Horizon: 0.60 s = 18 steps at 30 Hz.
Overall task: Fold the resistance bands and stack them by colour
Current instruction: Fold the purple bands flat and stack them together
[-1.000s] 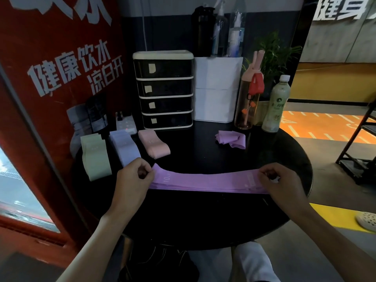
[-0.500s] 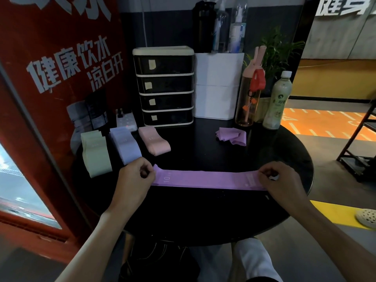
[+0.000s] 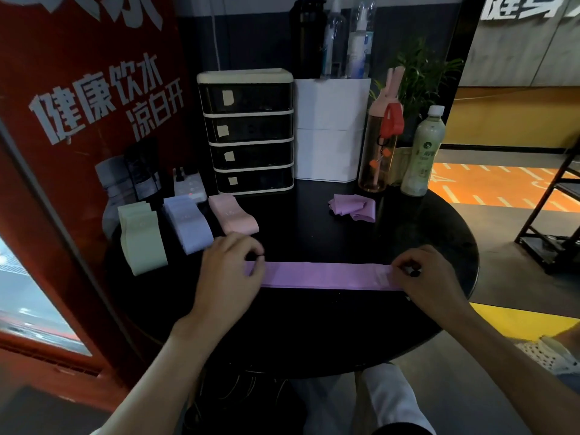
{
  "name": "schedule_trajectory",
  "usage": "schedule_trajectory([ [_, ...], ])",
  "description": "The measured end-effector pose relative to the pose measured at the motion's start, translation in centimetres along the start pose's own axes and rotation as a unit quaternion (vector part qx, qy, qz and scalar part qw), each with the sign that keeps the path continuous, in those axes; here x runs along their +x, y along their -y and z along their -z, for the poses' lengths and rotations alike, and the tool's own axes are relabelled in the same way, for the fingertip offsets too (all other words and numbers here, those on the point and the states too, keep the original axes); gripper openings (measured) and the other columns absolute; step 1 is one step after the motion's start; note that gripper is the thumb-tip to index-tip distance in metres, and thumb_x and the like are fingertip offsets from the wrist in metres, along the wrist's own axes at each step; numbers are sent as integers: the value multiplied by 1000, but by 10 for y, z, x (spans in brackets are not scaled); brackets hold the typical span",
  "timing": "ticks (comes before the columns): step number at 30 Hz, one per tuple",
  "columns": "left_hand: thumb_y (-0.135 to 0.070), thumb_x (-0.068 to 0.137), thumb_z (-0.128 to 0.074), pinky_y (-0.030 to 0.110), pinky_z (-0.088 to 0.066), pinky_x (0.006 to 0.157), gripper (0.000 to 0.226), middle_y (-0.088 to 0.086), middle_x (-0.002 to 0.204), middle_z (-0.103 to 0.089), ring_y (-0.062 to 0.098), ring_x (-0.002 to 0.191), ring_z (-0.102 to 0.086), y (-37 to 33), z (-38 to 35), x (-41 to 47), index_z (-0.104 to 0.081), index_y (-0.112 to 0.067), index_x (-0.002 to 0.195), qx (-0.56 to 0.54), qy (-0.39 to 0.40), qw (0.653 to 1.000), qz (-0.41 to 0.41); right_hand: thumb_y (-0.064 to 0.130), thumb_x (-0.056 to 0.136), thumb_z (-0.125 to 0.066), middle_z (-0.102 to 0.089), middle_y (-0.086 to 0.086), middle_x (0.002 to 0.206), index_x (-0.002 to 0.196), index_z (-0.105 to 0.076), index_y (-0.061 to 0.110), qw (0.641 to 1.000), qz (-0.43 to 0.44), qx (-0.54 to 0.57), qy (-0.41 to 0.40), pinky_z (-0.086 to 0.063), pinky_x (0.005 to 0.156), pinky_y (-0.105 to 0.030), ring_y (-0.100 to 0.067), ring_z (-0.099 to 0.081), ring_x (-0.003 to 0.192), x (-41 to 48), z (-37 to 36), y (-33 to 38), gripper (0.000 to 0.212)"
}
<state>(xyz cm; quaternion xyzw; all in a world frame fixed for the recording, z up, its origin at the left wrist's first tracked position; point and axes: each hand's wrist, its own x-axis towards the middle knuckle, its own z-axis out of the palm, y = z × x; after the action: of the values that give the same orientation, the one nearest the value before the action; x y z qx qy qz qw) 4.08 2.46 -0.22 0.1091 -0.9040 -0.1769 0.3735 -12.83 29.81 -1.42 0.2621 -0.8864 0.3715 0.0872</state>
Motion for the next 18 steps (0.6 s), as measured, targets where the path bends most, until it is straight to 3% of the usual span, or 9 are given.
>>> schedule_trajectory([
  [6,-27,87,-67,41,-49,81,4,-11,88,-55,13,87,-55,-48,-46,17,-65,-24,85,-88,161,983,-10,13,82,-72,-53,4,96,80,-64,28,1000,4,-14,11,-49,78,-36,-15,-54,88,2,1,-2,18],
  [12,-33,85,-71,39,-52,77,7,-12,83,-55,7,80,-58,-41,-60,12,-67,-30,79,-119,174,977,28,22,82,-71,-63,7,94,73,-63,40,999,6,-20,37,-49,81,-38,-9,-56,88,15,5,-2,22],
  [18,-33,85,-70,36,-50,77,10,-12,83,-55,8,80,-57,-40,-61,12,-63,-31,77,-110,172,979,26,25,85,-67,-65,14,80,71,-64,37,999,11,10,49,-52,84,-49,-11,-62,80,76,-7,14,18],
])
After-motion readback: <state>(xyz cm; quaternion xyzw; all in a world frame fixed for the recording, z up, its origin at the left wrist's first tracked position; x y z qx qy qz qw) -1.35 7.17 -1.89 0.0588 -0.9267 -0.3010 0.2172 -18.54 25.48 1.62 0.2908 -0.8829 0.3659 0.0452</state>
